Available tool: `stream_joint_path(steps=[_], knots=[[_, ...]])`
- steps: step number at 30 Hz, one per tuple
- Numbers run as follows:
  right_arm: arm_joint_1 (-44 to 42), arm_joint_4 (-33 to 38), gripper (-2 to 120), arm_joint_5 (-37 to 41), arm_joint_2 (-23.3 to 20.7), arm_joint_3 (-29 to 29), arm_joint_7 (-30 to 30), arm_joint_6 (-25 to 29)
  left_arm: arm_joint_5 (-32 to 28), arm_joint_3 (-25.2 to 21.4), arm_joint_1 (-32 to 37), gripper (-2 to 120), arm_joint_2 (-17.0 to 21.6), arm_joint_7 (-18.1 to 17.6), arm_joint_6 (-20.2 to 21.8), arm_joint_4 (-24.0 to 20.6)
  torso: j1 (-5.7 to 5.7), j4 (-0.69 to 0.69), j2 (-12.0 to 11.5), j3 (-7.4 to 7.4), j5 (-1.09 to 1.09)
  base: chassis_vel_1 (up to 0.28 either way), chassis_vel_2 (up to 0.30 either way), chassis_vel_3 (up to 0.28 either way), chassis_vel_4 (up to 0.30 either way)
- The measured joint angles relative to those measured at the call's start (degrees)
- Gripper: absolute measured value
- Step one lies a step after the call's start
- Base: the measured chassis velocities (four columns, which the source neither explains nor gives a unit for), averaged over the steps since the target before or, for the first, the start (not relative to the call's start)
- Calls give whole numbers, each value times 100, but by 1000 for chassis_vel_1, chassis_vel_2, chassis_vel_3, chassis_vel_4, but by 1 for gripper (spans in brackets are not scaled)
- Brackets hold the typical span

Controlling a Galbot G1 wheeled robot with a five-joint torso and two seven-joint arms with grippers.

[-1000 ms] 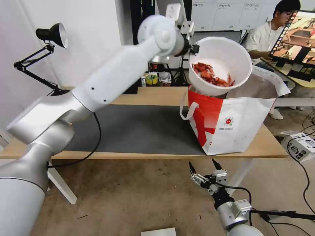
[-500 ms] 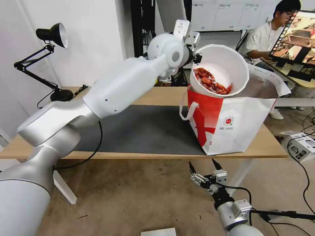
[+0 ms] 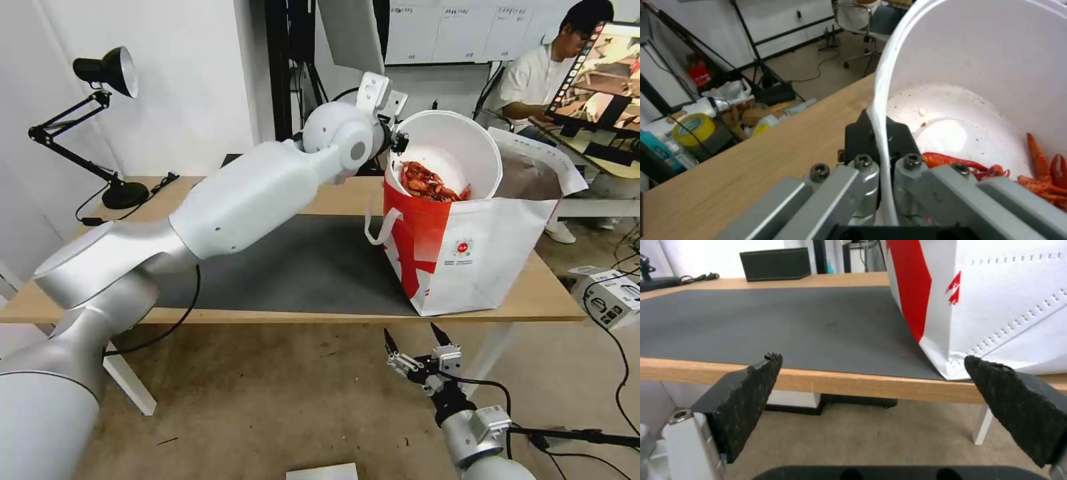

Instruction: Pick up the trash from the table and place it into the takeout bag.

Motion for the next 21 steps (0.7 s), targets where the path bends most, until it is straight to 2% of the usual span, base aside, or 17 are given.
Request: stream_joint_path(steps=[4, 11, 13, 14, 16, 17, 21], knots=[[0, 0, 100, 0, 0, 0, 1, 0, 1, 10, 12, 0, 46, 74, -2, -84, 0, 0, 0, 0, 0, 0, 0, 0, 0], [0, 0, 100, 0, 0, 0, 0, 0, -133, 33, 39, 0, 204, 410, -2, -398, 0, 0, 0, 0, 0, 0, 0, 0, 0], [0, 0, 100, 0, 0, 0, 0, 0, -221, 53, 42, 11, 265, 491, -10, -524, 0, 0, 0, 0, 0, 0, 0, 0, 0], [0, 0, 100, 0, 0, 0, 0, 0, -221, 53, 42, 11, 265, 491, -10, -524, 0, 0, 0, 0, 0, 0, 0, 0, 0], [0, 0, 100, 0, 0, 0, 0, 0, -270, 69, 40, 23, 288, 508, -40, -568, -1, 0, 0, 0, 0, 0, 0, 0, 0], [0, 0, 100, 0, 0, 0, 0, 0, -270, 69, 40, 23, 288, 508, -40, -568, -1, 0, 0, 0, 0, 0, 0, 0, 0], [0, 0, 100, 0, 0, 0, 0, 0, -298, 88, 25, 39, 317, 508, -74, -576, -1, 0, 0, 0, 0, 0, 0, 0, 0]])
